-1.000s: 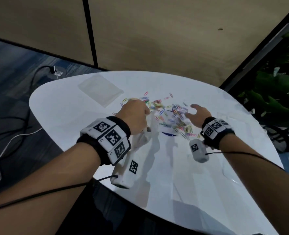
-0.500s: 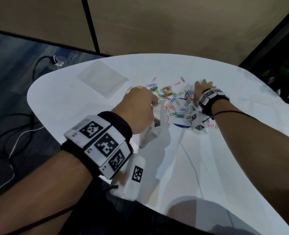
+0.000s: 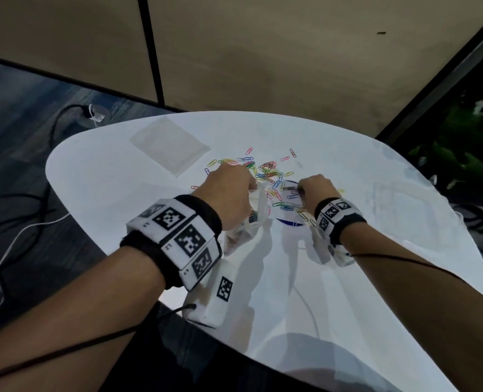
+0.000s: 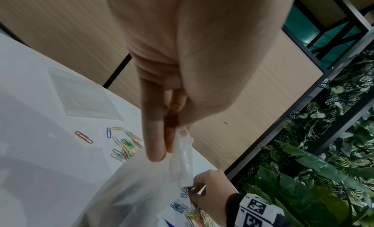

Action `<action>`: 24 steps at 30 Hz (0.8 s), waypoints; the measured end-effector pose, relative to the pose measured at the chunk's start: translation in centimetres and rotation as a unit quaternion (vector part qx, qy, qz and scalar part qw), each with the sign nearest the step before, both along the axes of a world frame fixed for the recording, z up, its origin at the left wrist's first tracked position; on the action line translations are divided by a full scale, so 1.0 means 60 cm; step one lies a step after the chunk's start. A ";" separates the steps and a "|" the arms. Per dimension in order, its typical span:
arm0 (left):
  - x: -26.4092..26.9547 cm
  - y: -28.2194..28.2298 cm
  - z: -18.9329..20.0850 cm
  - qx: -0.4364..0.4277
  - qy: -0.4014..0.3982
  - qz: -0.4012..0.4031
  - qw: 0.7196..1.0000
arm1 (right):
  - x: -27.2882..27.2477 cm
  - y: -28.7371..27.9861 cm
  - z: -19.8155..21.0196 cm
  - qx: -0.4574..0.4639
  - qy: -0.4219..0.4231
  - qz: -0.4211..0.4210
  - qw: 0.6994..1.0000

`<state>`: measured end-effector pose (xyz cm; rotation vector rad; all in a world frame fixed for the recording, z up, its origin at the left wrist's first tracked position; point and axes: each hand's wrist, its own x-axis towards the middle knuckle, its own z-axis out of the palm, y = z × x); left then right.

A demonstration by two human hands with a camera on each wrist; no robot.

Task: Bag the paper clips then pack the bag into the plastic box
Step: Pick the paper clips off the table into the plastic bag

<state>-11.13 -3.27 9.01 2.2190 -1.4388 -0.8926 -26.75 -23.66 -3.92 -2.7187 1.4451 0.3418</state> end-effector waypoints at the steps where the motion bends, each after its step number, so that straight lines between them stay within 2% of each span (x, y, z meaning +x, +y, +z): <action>1: 0.002 0.001 0.000 -0.001 0.000 0.000 1.000 | -0.004 -0.004 0.005 0.006 -0.021 -0.029 0.999; 3: 0.006 -0.001 0.000 0.000 0.003 -0.001 1.000 | -0.018 -0.015 0.013 0.031 -0.085 -0.110 0.990; 5: 0.010 -0.003 0.000 0.004 0.006 -0.002 1.000 | -0.042 -0.029 0.021 0.097 -0.185 -0.207 0.956; 7: 0.010 -0.005 0.000 0.011 0.001 -0.007 1.000 | -0.065 -0.036 0.037 0.195 -0.292 -0.290 0.890; 8: 0.009 -0.007 0.001 0.013 -0.002 -0.010 1.000 | -0.072 -0.033 0.051 0.236 -0.355 -0.315 0.848; 12: 0.004 -0.006 -0.001 0.021 0.007 -0.009 1.000 | -0.060 0.038 0.129 0.350 -0.563 -0.353 0.660; 14: 0.002 -0.007 -0.005 0.019 0.017 0.004 1.000 | -0.045 0.089 0.157 0.417 -0.594 -0.339 0.598; 15: 0.001 -0.007 -0.007 0.017 0.020 0.009 1.000 | -0.036 0.111 0.163 0.442 -0.595 -0.334 0.582; 16: 0.000 -0.008 -0.009 0.016 0.024 0.012 1.000 | -0.025 0.131 0.166 0.459 -0.593 -0.331 0.573; 17: -0.001 -0.009 -0.010 0.012 0.031 0.016 0.999 | -0.012 0.148 0.166 0.462 -0.589 -0.327 0.577; 20: -0.004 -0.013 -0.014 0.003 0.082 0.033 0.996 | 0.023 0.193 0.160 0.451 -0.569 -0.290 0.623; 22: -0.004 -0.015 -0.014 0.001 0.108 0.038 0.993 | 0.037 0.208 0.145 0.422 -0.547 -0.260 0.674; 24: -0.002 -0.017 -0.015 -0.004 0.108 0.040 0.993 | 0.040 0.214 0.133 0.369 -0.498 -0.207 0.757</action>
